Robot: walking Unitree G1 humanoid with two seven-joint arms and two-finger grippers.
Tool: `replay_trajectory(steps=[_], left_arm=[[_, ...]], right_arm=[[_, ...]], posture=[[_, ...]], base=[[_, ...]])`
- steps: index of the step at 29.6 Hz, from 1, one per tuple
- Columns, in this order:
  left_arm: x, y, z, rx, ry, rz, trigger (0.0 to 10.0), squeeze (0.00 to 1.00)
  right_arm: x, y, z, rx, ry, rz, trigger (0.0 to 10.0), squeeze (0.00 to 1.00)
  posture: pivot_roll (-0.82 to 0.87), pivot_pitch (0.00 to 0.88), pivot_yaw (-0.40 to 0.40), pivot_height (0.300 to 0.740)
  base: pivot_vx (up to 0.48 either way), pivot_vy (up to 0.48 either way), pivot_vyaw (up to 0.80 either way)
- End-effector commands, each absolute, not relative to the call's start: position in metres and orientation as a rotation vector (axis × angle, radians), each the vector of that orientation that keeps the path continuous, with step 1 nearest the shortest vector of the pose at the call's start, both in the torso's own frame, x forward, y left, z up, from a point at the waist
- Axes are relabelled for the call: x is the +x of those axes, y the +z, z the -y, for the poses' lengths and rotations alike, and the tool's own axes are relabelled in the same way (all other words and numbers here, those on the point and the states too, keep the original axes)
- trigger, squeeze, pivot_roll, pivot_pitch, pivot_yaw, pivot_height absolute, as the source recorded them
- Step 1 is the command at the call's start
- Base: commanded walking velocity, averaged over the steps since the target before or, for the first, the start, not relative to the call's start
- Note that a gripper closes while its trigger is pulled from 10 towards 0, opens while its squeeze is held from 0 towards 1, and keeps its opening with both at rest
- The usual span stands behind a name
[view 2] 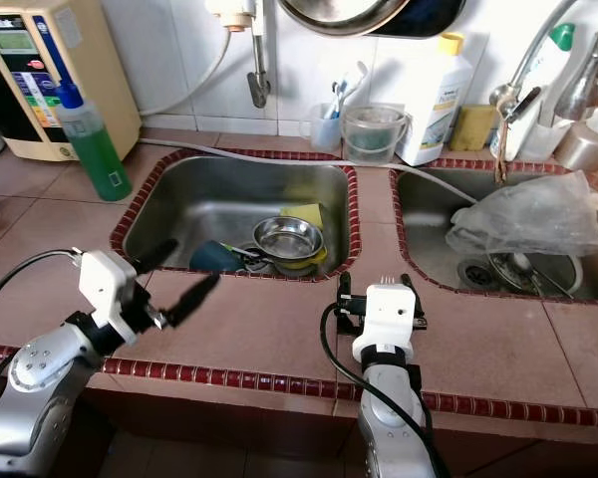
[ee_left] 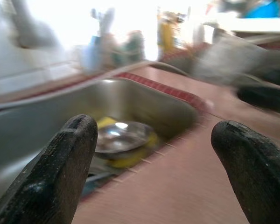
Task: Kitchen organization
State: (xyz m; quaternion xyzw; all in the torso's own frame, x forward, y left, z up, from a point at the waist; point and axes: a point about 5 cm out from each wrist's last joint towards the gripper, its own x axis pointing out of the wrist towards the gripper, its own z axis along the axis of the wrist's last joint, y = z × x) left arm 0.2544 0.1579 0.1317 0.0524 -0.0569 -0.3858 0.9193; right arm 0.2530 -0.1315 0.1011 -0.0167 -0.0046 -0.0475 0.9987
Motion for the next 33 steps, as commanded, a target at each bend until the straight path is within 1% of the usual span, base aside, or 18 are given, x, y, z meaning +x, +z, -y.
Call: replay_trajectory(steps=[1, 2, 3, 6, 10, 14, 22, 33], left_arm=[[0.250, 0.133, -0.155, 0.127, -0.837, 0.111, 10.0, 0.00], [0.240, 0.129, -0.151, 0.154, -0.896, 0.101, 10.0, 0.00], [0.236, 0.127, -0.149, 0.152, -0.915, 0.094, 10.0, 0.00], [0.232, 0.126, -0.148, 0.150, -0.930, 0.086, 10.0, 0.00], [0.225, 0.125, -0.144, 0.152, -0.960, 0.083, 10.0, 0.00], [0.220, 0.127, -0.141, 0.163, -0.987, 0.089, 10.0, 0.00], [0.218, 0.127, -0.141, 0.169, -0.985, 0.086, 10.0, 0.00], [0.219, 0.127, -0.140, 0.163, -0.980, 0.089, 10.0, 0.00]], right_arm=[[0.253, 0.106, 0.124, 0.003, -0.087, 0.013, 10.0, 0.00], [0.253, 0.109, 0.122, 0.009, -0.071, 0.014, 10.0, 0.00], [0.253, 0.110, 0.120, 0.014, -0.062, 0.010, 10.0, 0.00], [0.254, 0.111, 0.119, 0.024, -0.049, 0.008, 10.0, 0.00], [0.251, 0.116, 0.111, 0.085, 0.009, -0.023, 10.0, 0.00], [0.248, 0.118, 0.105, 0.076, 0.035, -0.056, 10.0, 0.00], [0.245, 0.118, 0.106, 0.097, 0.026, -0.082, 10.0, 0.00], [0.241, 0.122, 0.114, 0.107, 0.026, -0.053, 10.0, 0.00]], posture=[[-0.11, 0.081, 0.067, 0.740], [-0.11, 0.084, 0.068, 0.740], [-0.11, 0.084, 0.068, 0.740], [-0.11, 0.086, 0.068, 0.740], [-0.11, 0.085, 0.063, 0.740], [-0.11, 0.094, 0.056, 0.740], [-0.10, 0.099, 0.053, 0.740], [-0.12, 0.097, 0.051, 0.740]], base=[[0.000, 0.000, 0.00], [0.000, 0.000, 0.00], [0.000, 0.000, 0.00], [0.000, 0.000, 0.00], [0.000, 0.000, 0.00], [0.000, 0.000, 0.00], [0.000, 0.000, 0.00], [0.000, 0.000, 0.00]])
